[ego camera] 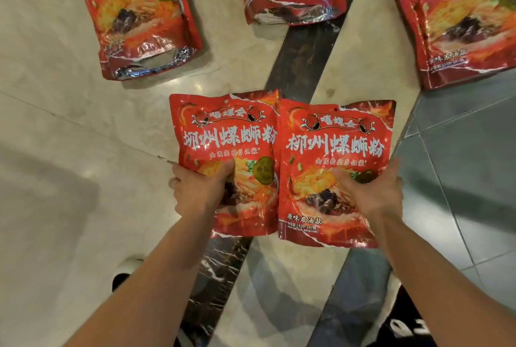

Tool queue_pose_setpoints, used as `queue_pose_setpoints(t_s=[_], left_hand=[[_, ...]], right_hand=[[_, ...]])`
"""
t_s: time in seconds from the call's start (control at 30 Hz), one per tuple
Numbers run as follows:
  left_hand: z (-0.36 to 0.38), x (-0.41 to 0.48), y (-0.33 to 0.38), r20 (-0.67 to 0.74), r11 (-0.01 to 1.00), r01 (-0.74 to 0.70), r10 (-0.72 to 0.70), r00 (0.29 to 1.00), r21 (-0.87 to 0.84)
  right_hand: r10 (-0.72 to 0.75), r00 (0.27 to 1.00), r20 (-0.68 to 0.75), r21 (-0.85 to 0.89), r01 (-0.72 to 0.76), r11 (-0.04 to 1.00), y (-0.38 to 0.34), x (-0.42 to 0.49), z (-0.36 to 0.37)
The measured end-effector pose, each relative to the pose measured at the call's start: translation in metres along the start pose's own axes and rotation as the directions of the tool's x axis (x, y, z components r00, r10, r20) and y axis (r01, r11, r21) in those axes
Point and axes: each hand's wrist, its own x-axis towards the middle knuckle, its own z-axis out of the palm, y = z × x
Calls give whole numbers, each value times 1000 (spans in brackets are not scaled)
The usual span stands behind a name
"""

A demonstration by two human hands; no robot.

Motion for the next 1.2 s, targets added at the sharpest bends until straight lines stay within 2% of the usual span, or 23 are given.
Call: queue_pose_setpoints(t_s=[0.07, 0.13, 0.2, 0.27, 0.4, 0.53, 0.7, 0.83, 0.93, 1.03, 1.2], left_hand=[[2, 8, -1, 89, 988, 31, -18, 996, -152], [2, 10, -3, 229, 963, 35, 28, 973, -268], [-6, 10, -2, 415, 946, 65, 76, 907, -317], [-17, 10, -5, 549, 950, 76, 109, 829, -303], [-47, -1, -7, 599, 937, 58, 170, 783, -343], [-100, -38, 16, 628, 918, 33, 242, 740, -394], [-194, -113, 100, 616, 897, -92, 368, 697, -431], [-294, -204, 197, 527, 818, -194, 509, 680, -541], [-381, -287, 265, 446, 735, -288, 624, 641, -614], [-467, -382, 314, 368, 654, -367, 709, 602, -661], [-576, -525, 356, 251, 496, -473, 835, 490, -728]], right_hand=[[25, 999, 35, 46, -27, 999, -3, 1, 5], [53, 991, 120, 105, -66, 992, -8, -1, 4], [50, 963, 265, 173, -98, 980, -11, -4, -4], [36, 939, 343, 198, -110, 974, -10, -5, -12], [-16, 911, 413, 243, -93, 966, -14, -21, -35], [-75, 875, 478, 366, -120, 923, -39, -54, -83], [-184, 906, 380, 439, -2, 898, -122, -117, -189], [-325, 921, 215, 437, 207, 875, -215, -183, -309], [-434, 896, 95, 424, 358, 832, -280, -244, -409], [-509, 861, 11, 461, 447, 766, -332, -323, -512], [-594, 790, -151, 454, 589, 669, -369, -460, -658]])
